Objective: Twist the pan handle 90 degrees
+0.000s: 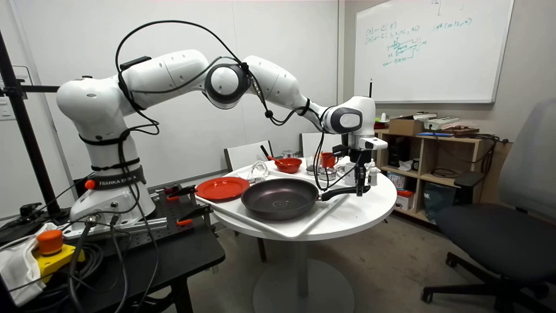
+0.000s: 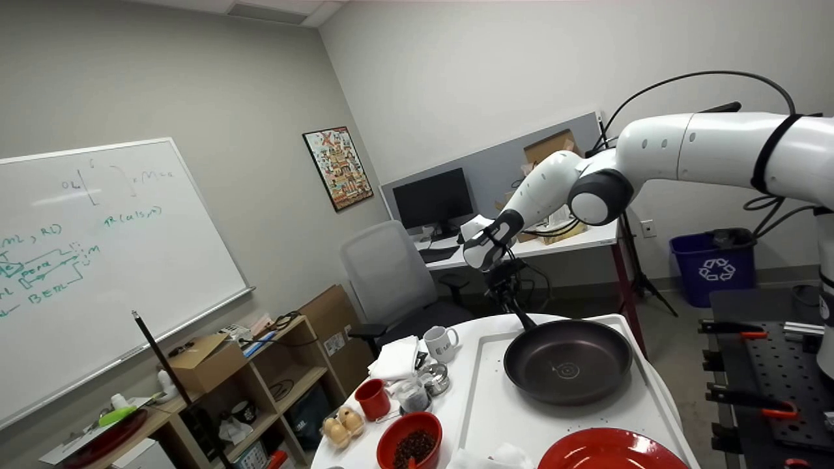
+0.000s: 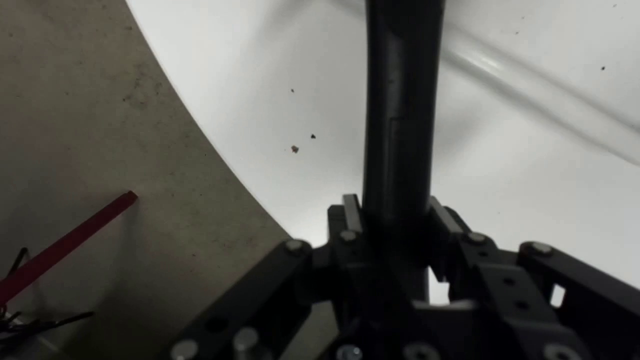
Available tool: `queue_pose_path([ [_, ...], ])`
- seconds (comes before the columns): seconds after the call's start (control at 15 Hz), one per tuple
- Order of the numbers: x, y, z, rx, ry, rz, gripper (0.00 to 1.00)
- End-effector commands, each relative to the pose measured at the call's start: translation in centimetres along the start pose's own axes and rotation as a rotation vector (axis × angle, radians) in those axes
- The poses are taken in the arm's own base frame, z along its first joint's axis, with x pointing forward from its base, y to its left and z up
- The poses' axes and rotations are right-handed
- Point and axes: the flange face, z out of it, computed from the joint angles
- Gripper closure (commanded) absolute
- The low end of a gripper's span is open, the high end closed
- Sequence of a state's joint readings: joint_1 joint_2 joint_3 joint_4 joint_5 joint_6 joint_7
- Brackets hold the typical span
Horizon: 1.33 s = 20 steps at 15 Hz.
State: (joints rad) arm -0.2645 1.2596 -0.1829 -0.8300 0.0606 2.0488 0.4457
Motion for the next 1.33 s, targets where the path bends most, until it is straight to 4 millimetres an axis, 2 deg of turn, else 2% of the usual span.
queue_pose_path([
  [0.0,0.6,2.2,-0.8,0.051,-0.016,0.069,0.92],
  [0.53,-0.1,6.7,1.2,0.136,-0.046,0.198,0.92],
  [0.87,-2.1,10.0,2.1,0.192,-0.027,0.280,0.92],
  [1.27,-5.3,13.6,1.8,0.265,0.028,0.387,0.92],
])
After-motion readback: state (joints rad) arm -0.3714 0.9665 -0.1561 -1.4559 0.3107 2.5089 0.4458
